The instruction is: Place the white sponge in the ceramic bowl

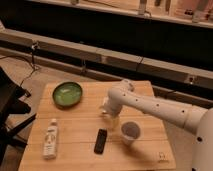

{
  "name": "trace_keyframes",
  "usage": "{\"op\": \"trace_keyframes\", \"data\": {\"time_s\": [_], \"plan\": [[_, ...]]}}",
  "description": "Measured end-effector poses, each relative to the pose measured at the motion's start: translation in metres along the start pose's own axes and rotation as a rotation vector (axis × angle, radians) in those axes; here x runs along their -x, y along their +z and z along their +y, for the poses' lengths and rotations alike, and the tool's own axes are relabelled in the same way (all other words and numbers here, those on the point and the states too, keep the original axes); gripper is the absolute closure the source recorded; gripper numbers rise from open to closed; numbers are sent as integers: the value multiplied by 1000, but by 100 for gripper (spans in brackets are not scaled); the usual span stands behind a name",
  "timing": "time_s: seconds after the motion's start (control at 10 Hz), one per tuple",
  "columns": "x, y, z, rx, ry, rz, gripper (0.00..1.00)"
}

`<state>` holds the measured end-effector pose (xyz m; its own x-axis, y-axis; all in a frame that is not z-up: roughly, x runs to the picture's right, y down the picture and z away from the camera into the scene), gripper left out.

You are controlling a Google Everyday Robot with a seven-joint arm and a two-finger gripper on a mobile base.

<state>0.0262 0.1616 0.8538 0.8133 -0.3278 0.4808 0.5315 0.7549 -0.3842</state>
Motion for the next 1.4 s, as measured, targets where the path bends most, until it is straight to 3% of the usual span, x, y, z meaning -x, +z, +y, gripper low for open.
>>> {"op": "trace_keyframes", "data": {"time_s": [0.5, 0.8, 1.2, 1.4], "plan": [[-18, 1, -28, -44, -7, 94, 20], [-34, 0, -51, -67, -20, 127, 20], [-46, 0, -62, -74, -18, 129, 20], [-62, 9, -76, -49, 3, 115, 20]]}}
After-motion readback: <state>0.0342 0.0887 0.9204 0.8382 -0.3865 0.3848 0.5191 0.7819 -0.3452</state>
